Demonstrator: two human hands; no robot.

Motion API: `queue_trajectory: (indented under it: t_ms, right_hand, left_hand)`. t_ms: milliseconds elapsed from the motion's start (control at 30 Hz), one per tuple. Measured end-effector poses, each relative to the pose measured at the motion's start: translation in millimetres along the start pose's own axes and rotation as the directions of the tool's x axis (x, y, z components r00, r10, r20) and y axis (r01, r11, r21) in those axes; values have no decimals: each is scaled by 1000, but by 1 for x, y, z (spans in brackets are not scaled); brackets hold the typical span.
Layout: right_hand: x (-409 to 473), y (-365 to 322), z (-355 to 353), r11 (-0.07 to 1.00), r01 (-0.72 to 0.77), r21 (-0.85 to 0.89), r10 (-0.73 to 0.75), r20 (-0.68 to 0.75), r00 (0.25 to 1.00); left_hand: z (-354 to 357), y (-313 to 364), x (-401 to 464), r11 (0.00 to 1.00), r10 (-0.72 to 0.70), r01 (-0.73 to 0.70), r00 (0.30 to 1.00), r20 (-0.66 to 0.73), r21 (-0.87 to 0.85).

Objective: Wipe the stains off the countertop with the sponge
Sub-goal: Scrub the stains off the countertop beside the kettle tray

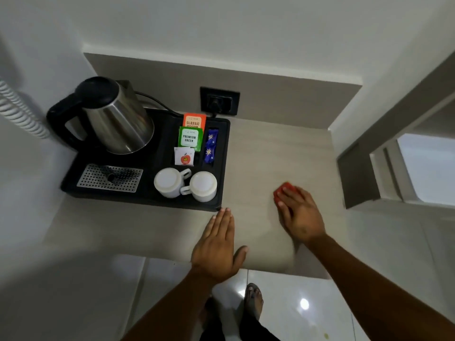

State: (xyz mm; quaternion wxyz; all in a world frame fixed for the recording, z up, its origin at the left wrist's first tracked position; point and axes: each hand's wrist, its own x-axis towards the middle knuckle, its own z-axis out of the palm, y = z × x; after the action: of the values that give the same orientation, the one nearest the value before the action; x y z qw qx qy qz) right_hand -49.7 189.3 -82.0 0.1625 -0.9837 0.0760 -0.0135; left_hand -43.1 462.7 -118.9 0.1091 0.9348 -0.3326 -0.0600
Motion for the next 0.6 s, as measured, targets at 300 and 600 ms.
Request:
queue_trajectory:
  t_ms: [300, 600]
  right_hand:
    - [-103, -41, 28, 998, 49, 29, -50, 26, 998]
    - [-49, 15, -2, 887, -460, 49, 462, -70, 884]
  left_hand:
    - [-6, -2, 3, 994, 8, -25, 989, 150, 109]
    - [-5, -8, 6, 985, 73, -99, 980, 184, 140]
